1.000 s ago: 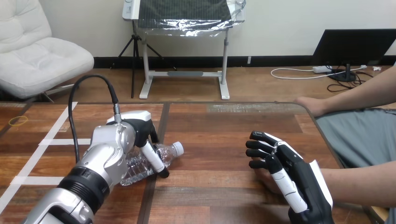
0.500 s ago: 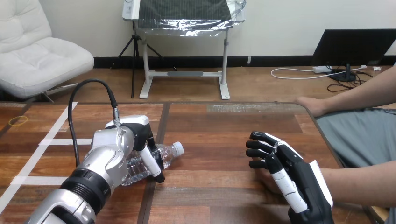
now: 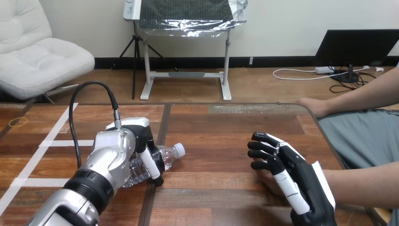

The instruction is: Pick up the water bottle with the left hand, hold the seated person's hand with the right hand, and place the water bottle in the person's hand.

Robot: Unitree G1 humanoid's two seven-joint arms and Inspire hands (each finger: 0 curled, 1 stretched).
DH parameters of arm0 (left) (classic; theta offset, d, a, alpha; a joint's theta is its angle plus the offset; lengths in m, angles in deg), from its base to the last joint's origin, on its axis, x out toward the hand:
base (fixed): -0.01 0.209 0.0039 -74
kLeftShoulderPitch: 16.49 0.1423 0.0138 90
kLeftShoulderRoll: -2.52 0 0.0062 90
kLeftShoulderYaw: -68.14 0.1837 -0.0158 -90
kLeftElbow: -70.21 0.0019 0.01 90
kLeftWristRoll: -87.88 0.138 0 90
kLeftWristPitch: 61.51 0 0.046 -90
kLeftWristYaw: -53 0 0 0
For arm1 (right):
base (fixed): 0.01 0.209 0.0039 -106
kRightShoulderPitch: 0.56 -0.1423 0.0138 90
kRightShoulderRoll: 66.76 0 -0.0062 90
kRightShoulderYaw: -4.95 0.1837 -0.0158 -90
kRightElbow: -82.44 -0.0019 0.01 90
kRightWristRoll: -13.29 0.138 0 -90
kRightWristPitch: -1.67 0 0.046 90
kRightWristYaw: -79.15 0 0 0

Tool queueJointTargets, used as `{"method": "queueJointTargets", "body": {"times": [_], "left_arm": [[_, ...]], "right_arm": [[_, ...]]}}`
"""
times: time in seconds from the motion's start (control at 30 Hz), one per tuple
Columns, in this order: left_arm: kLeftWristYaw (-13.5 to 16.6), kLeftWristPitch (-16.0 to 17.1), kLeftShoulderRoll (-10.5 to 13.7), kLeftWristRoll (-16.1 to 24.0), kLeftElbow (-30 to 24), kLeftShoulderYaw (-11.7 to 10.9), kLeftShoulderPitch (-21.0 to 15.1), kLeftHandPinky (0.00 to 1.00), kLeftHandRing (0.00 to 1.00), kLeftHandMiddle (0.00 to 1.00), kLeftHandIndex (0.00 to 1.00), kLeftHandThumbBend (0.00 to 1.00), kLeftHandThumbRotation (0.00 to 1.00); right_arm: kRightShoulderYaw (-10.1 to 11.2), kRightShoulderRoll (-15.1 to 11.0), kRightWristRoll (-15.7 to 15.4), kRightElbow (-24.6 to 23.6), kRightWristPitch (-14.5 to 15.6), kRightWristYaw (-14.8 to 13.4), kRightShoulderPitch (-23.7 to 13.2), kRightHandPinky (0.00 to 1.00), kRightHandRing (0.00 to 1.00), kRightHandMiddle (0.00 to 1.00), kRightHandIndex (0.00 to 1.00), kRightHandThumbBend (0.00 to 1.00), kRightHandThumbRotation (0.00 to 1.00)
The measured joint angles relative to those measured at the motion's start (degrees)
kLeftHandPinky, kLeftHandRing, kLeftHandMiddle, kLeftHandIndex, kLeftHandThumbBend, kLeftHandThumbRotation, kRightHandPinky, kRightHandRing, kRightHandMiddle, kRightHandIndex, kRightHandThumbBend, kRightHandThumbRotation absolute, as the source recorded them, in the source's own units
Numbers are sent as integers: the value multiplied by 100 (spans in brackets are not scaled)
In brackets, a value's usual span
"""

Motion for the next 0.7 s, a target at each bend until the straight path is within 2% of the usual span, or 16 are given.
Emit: {"method": "queueJointTargets", "body": {"times": [0.03,0.07,0.13,0.23,0.33,0.37,0.4,0.53,0.7], "left_arm": [[-1,6,-3,2,28,6,-8,22,45,60,69,100,21],[12,13,-5,10,48,9,-12,28,53,66,72,100,21],[48,20,-13,18,103,21,-33,32,58,71,75,100,21],[65,52,-30,16,206,29,-69,25,43,54,67,93,15],[133,99,-39,9,269,29,-78,23,39,50,64,92,14],[156,114,-41,5,290,29,-80,20,32,43,64,83,9],[182,117,-42,1,303,28,-80,18,30,41,64,80,7],[310,113,-79,-26,342,19,-78,14,23,34,64,75,3],[495,96,-144,-45,423,-5,-76,12,20,32,63,68,1]], "right_arm": [[-1,0,1,-10,1,1,6,68,75,76,78,79,79],[-1,0,2,-26,3,2,15,68,75,76,78,79,79],[-1,0,3,-53,3,1,30,68,75,76,78,79,79],[-1,-3,5,-81,3,2,42,68,74,76,78,79,79],[-2,-3,9,-111,7,4,58,68,74,76,78,79,79],[-1,-3,9,-122,11,4,64,68,75,76,78,79,79],[-1,-4,9,-131,13,4,70,68,75,76,78,79,79],[-1,-7,11,-145,16,4,87,68,75,76,78,79,79],[-7,-8,11,-151,42,7,88,68,75,76,78,77,78]]}}
